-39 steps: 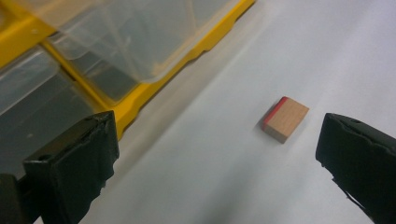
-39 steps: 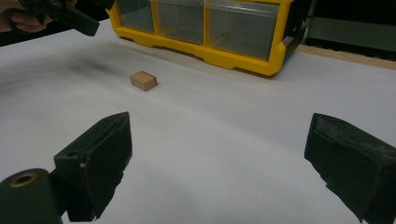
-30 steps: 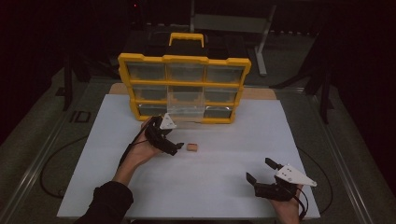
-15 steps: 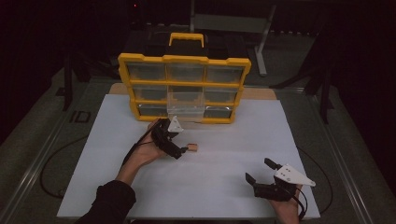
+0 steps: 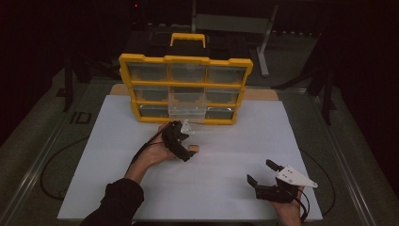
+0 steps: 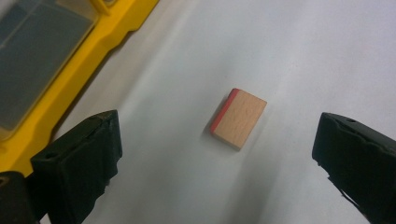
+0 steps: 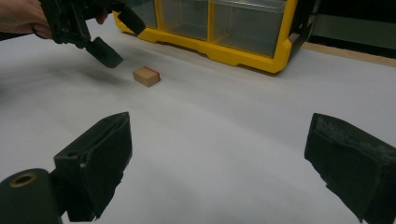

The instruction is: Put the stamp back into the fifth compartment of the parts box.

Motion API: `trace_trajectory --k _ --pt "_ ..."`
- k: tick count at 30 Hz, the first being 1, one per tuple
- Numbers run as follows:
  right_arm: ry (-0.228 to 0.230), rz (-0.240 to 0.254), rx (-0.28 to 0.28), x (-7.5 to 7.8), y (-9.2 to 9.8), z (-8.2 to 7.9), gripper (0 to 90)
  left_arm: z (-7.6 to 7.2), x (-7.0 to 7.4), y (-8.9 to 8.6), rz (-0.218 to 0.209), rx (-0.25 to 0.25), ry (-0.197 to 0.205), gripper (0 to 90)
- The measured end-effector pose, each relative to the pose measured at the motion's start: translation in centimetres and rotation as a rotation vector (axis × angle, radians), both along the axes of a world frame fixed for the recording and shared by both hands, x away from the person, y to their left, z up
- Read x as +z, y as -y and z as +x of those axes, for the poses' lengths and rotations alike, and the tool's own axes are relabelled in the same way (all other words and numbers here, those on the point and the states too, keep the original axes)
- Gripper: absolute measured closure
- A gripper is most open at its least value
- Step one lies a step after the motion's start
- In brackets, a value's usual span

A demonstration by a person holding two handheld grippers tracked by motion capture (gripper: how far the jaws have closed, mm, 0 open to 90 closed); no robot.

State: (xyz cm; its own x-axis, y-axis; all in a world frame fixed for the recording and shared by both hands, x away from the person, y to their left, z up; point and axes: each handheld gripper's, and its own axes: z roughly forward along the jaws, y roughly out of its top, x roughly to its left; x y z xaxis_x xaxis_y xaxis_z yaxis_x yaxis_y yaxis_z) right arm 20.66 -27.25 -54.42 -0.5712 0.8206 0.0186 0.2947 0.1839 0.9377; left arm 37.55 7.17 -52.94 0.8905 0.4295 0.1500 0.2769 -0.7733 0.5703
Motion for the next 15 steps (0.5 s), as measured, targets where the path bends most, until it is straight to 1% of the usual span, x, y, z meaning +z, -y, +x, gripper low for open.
trace_trajectory --k 3,6,8,9,10,13,15 --pt "-0.002 0.0 0.001 0.0 0.0 0.0 7.4 0.1 -0.4 0.5 0.011 -0.01 -0.01 4.4" --pt "-0.002 0.0 0.003 0.0 -0.1 0.0 7.4 0.2 -0.8 1.2 0.041 -0.018 -0.016 7.3" --pt "-0.003 -0.001 0.005 0.0 -0.1 0.0 7.5 0.3 -1.2 1.7 0.053 -0.02 -0.036 9.2" --pt "-0.003 0.0 0.007 -0.1 -0.1 0.1 7.5 0.3 -1.2 1.7 0.053 -0.02 -0.036 10.1" --pt "-0.003 -0.003 0.007 -0.1 -0.1 0.0 7.4 0.4 -1.5 2.0 0.058 -0.02 -0.052 12.2" --pt "-0.002 -0.004 0.01 -0.1 -0.1 0.1 7.5 0.8 -1.8 2.3 0.061 -0.011 -0.06 19.3" --pt "-0.003 -0.004 0.01 -0.1 -0.1 0.1 7.5 0.9 -1.8 2.4 0.057 -0.011 -0.067 26.6"
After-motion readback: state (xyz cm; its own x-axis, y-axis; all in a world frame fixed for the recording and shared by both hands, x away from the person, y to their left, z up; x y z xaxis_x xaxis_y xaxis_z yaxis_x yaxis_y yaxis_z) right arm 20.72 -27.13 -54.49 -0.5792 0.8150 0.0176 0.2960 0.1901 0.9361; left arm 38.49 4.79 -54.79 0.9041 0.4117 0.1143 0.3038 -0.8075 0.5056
